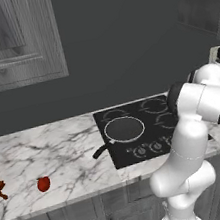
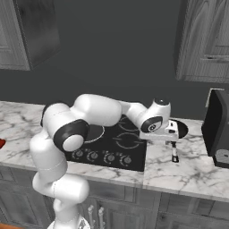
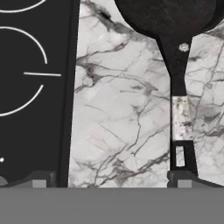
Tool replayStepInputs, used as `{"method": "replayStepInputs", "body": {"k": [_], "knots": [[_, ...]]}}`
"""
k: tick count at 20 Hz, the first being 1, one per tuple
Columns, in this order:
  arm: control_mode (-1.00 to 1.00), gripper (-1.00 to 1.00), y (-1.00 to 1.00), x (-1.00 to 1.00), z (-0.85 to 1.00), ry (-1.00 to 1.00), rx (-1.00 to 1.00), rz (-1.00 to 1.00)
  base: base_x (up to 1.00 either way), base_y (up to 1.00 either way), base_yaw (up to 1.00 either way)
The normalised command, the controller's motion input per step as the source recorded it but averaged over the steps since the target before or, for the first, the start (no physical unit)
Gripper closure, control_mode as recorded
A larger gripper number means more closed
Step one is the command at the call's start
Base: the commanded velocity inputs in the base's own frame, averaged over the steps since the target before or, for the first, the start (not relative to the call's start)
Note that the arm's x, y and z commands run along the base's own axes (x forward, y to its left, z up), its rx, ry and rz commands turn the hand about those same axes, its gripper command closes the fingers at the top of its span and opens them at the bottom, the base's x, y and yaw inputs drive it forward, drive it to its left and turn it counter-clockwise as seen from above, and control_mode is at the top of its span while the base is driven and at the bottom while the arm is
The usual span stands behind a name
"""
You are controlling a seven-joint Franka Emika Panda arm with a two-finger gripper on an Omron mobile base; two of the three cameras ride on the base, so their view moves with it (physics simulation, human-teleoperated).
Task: Place both pans onto different burners. Then place the bell pepper and the chicken drumstick on different pans.
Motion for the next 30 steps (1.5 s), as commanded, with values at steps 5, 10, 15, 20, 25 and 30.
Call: {"method": "replayStepInputs", "body": {"k": [5, 10, 15, 20, 25, 30], "knots": [[-1.0, -1.0, -0.17, 0.0, 0.0, 0.0, 0.0, 0.0, 0.0, 0.0, 0.0], [-1.0, -1.0, -0.25, 0.0, 0.0, 0.0, 0.0, 0.0, 0.0, 0.0, 0.0], [-1.0, -1.0, -0.3, 0.0, 0.0, 0.0, 0.0, 0.0, 0.0, 0.0, 0.0], [-1.0, -1.0, -0.2, 0.0, -0.02, 0.0, 0.0, 0.0, 0.0, 0.0, 0.0], [-1.0, -1.0, -0.15, 0.0, -0.07, 0.0, 0.0, 0.0, 0.0, 0.0, 0.0], [-1.0, -1.0, -0.03, 0.0, -0.16, 0.0, 0.0, 0.0, 0.0, 0.0, 0.0]]}}
